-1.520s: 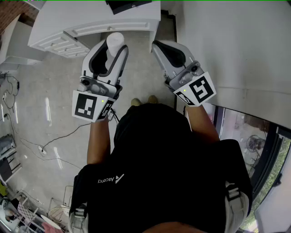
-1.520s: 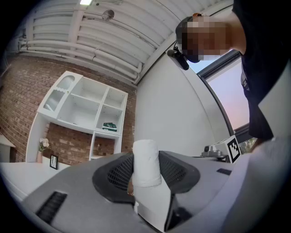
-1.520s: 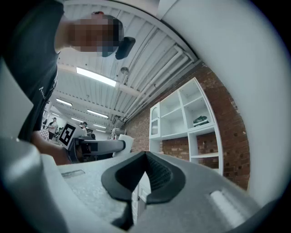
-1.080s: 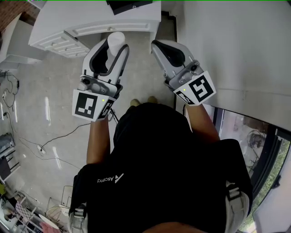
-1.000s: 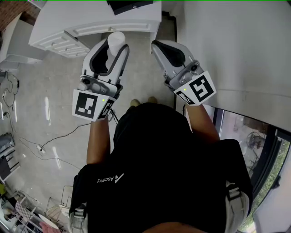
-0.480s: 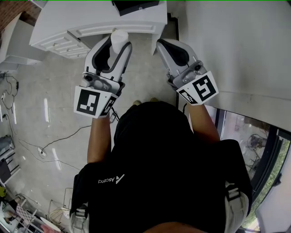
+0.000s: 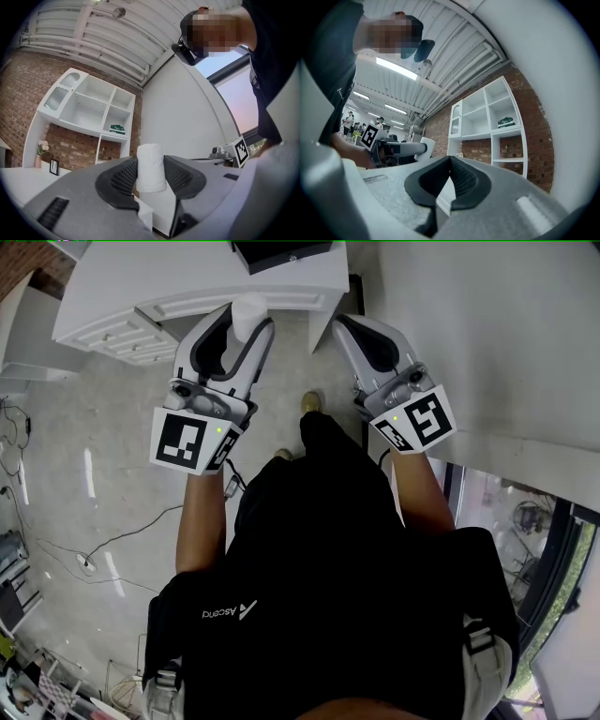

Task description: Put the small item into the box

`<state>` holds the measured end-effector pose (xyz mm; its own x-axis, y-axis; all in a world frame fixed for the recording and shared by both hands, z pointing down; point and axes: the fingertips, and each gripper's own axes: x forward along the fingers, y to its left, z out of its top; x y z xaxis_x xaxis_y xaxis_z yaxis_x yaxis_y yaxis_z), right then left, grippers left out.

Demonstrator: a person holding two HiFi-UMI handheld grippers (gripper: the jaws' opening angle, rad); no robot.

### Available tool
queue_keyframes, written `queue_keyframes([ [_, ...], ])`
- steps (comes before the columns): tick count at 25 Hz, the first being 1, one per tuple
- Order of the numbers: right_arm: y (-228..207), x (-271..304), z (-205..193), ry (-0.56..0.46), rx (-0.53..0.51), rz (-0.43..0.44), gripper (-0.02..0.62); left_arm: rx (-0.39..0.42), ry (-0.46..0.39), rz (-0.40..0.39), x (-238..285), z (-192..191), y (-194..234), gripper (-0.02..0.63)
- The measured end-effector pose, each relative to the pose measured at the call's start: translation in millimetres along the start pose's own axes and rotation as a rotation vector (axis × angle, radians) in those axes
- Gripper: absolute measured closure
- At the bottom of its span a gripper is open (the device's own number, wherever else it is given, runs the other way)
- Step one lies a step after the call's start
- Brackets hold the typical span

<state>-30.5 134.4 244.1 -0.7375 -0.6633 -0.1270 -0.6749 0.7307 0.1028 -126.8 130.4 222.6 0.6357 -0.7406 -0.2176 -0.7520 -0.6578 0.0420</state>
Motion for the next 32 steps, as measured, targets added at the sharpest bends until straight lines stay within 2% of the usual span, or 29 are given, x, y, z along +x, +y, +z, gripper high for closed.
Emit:
queue_keyframes([
  [7,-43,34,-20,-0.017,-0.007,0.018,0.594,0.018,0.024,0.016,39,-23,34,0.434],
  [12,-85,66,-33,-0.014,-0.027,0.047,0.594,0.025,0.057,0.029,84,-41,66,0.434],
  [16,-128,91,-55,-0.017,-0.018,0.061,0.594,0.034,0.096,0.057,123,-69,97,0.434],
  [20,-169,114,-76,-0.009,-0.005,0.081,0.594,0.035,0.154,0.091,162,-100,124,0.434],
  [23,-200,131,-90,-0.009,-0.003,0.097,0.594,0.037,0.229,0.137,190,-130,148,0.434],
  [26,-228,150,-97,-0.011,0.004,0.112,0.594,0.065,0.286,0.164,215,-156,174,0.434],
  [32,-279,183,-103,0.002,0.017,0.162,0.594,0.039,0.418,0.229,266,-191,213,0.434],
])
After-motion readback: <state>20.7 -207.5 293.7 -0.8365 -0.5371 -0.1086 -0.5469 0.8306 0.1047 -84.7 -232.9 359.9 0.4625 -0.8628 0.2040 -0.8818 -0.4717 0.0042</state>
